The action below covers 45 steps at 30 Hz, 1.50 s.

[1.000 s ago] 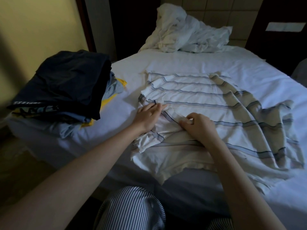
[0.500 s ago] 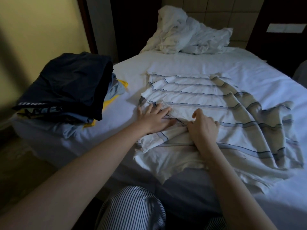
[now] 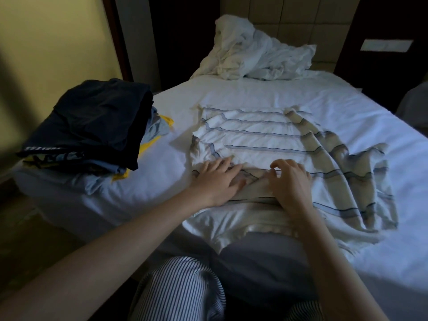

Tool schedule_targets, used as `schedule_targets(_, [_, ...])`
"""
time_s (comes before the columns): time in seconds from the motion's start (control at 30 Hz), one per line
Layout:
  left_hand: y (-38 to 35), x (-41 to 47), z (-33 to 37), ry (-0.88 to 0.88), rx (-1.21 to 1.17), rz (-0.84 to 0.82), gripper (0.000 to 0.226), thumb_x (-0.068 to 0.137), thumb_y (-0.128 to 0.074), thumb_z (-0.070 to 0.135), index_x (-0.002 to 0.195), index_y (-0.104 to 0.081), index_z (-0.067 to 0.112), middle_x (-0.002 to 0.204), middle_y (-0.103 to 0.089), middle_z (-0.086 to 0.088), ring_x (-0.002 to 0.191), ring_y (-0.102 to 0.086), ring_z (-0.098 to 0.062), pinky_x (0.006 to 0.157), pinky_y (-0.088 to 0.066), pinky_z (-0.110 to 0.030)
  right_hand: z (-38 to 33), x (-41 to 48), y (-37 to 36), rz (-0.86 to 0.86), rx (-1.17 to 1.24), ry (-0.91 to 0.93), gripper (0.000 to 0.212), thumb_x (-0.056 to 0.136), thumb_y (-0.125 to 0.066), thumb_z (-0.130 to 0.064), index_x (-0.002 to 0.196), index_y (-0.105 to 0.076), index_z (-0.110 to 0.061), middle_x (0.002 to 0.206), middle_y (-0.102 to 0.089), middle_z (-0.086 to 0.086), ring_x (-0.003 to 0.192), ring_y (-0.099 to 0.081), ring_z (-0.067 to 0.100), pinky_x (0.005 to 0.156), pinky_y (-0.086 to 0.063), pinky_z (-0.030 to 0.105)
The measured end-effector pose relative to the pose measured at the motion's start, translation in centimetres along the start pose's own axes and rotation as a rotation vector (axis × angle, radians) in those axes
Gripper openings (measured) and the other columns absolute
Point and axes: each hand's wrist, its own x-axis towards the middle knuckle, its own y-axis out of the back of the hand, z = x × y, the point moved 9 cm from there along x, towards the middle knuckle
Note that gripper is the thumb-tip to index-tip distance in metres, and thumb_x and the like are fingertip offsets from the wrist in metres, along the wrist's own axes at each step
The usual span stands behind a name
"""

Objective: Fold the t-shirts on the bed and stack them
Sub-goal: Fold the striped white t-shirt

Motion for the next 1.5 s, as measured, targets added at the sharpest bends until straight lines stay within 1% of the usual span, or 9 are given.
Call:
schedule_targets(0.3, [2.0,5.4,13.3,-0.277,-0.222,0.066,0.049,0.096,-0.036,0.044,0.135,-0.05,0.016,0.141,-0.049,-0.003,0.132,-0.039,-0.021,0.107,-0.031,-0.035,5.5,-4.0,8.7,0.44,0.055,0.002,0.026,0.08,-0.048,-0.014,0.093,-0.071,-0.012,0.096,-0.069,0.009,0.1,-0.058,0.034,0.088,-0.039,0.04])
schedule_targets(0.47, [1.9,10.0,20.2,-0.237,-0.564,0.027,0.026,0.096,-0.047,0.02,0.11,-0.066,0.008,0.103,-0.067,-0.005,0.099,-0.059,-0.021,0.076,-0.041,-0.024,16.6,-4.8,10.7,0.299,-0.003,-0.523,0.037,0.091,-0.047,-0.023,0.125,-0.053,-0.01,0.135,-0.047,0.012,0.13,-0.03,0.032,0.103,-0.019,0.038])
schedule_targets(0.67, [-1.4,15.1,26.3,-0.206,-0.504,-0.143,0.051,0.094,-0.053,0.032,0.139,-0.041,0.011,0.139,-0.047,-0.01,0.127,-0.044,-0.024,0.097,-0.035,-0.028,21.0,-4.6,8.8,0.127,-0.016,-0.606,0.032,0.091,-0.046,-0.033,0.113,-0.061,-0.015,0.131,-0.049,0.008,0.127,-0.03,0.03,0.104,-0.018,0.036])
schedule_targets(0.87, [-4.6,15.6,29.0,-0.25,-0.287,-0.266,0.058,0.101,-0.028,0.047,0.152,-0.008,0.03,0.159,-0.016,-0.004,0.145,-0.012,-0.028,0.112,-0.009,-0.035,24.5,-7.9,12.0,0.24,0.177,-0.668,0.035,0.077,-0.045,-0.041,0.064,-0.056,-0.01,0.086,-0.059,0.01,0.114,-0.044,0.034,0.095,-0.033,0.037])
schedule_targets(0.97, [-4.9,16.1,30.1,-0.289,-0.142,-0.238,0.06,0.098,-0.034,0.043,0.151,-0.006,0.036,0.16,-0.006,0.002,0.146,0.0,-0.027,0.113,0.002,-0.049,25.0,-8.3,11.4,0.159,0.171,-0.629,0.023,0.083,-0.054,-0.036,0.073,-0.061,-0.016,0.1,-0.054,0.001,0.123,-0.033,0.025,0.103,-0.025,0.037])
schedule_targets(1.07, [-4.2,16.9,31.6,-0.323,-0.101,-0.251,0.07,0.088,-0.047,0.031,0.15,-0.014,0.037,0.157,-0.014,0.004,0.144,-0.004,-0.022,0.115,-0.005,-0.05,25.1,-7.4,10.6,0.163,0.172,-0.622,0.042,0.085,-0.046,-0.053,0.071,-0.062,-0.018,0.114,-0.057,0.005,0.129,-0.027,0.028,0.108,-0.023,0.046])
schedule_targets(1.2, [-3.7,17.7,33.1,-0.375,-0.129,-0.342,0.033,0.079,-0.063,0.029,0.111,-0.057,0.027,0.12,-0.048,0.001,0.102,-0.05,-0.01,0.088,-0.035,-0.029,25.4,-7.6,11.6,0.302,0.224,-0.707,0.021,0.087,-0.051,-0.033,0.078,-0.063,-0.018,0.116,-0.057,0.0,0.13,-0.024,0.024,0.108,-0.012,0.038])
schedule_targets(1.37, [-2.2,17.7,36.1,-0.552,0.001,-0.227,0.008,0.081,-0.062,0.031,0.083,-0.058,0.025,0.086,-0.051,0.006,0.087,-0.05,-0.017,0.08,-0.031,-0.031,24.8,-8.7,12.8,0.445,0.386,-0.692,0.013,0.09,-0.052,-0.026,0.079,-0.054,-0.019,0.093,-0.052,-0.002,0.128,-0.03,0.022,0.106,-0.011,0.033])
schedule_targets(1.5, [1.5,16.4,37.2,-0.705,-0.233,-0.142,0.026,0.085,-0.053,0.006,0.072,-0.044,0.026,0.083,-0.05,0.006,0.084,-0.048,-0.015,0.079,-0.031,-0.033,23.3,-8.3,12.5,0.356,0.365,-0.58,0.035,0.082,-0.051,-0.057,0.093,-0.053,-0.024,0.092,-0.045,-0.009,0.123,-0.035,0.016,0.108,-0.012,0.038])
